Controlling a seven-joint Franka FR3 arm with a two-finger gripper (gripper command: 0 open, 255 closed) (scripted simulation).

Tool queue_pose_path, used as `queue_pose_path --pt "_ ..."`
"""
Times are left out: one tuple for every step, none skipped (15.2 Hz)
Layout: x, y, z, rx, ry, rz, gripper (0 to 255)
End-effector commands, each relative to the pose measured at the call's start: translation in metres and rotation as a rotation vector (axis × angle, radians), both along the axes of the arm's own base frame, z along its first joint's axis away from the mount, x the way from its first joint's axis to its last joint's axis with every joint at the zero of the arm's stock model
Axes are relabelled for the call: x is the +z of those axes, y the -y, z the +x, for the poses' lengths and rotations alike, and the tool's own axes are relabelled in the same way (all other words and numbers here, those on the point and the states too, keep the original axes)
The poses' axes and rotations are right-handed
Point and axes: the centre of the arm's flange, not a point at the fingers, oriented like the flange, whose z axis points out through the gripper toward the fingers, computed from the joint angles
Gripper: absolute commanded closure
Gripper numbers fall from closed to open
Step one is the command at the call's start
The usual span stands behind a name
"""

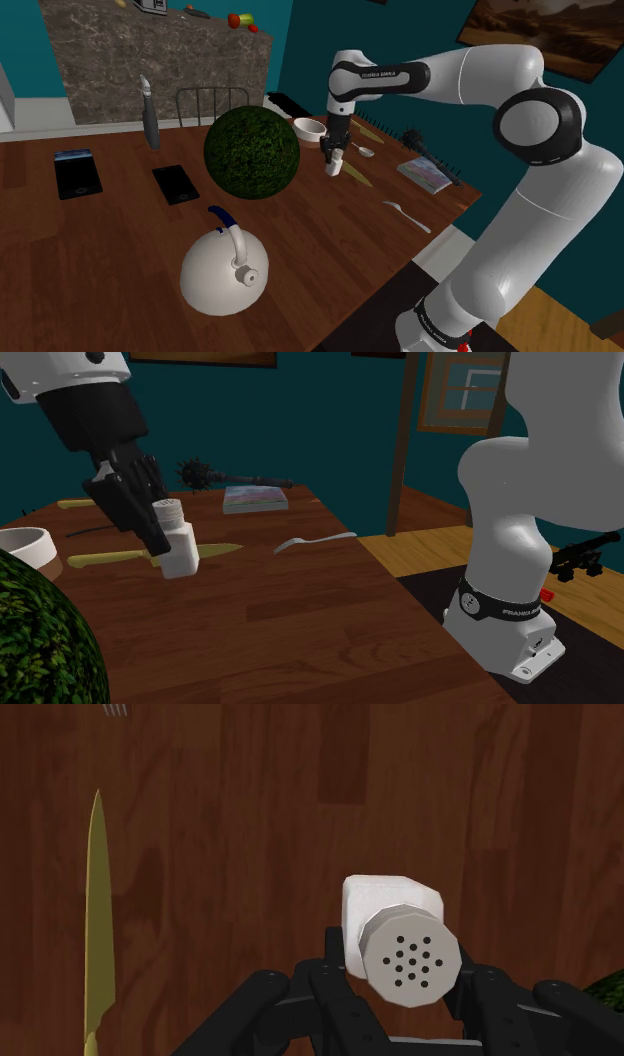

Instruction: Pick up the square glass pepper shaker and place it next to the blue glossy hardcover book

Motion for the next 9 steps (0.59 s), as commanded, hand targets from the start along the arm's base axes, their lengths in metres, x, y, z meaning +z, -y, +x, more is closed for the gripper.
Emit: queue_pose_path --pt "0.010 -0.001 0.001 0.000 0.000 0.000 255" --pt "0.015 -0.001 0.001 0.000 0.000 0.000 255" --pt "0.020 -0.001 0.001 0.000 0.000 0.000 255" --pt "0.026 -0.001 0.001 0.000 0.000 0.000 255" --pt "0.031 -0.001 0.001 0.000 0.000 0.000 255" --pt "0.036 -0.001 0.001 0.000 0.000 0.000 255" --pt "0.041 -0.001 0.001 0.000 0.000 0.000 255" --pt "0.047 -0.001 0.001 0.000 0.000 0.000 255" --pt "0.052 -0.001 0.001 0.000 0.000 0.000 255"
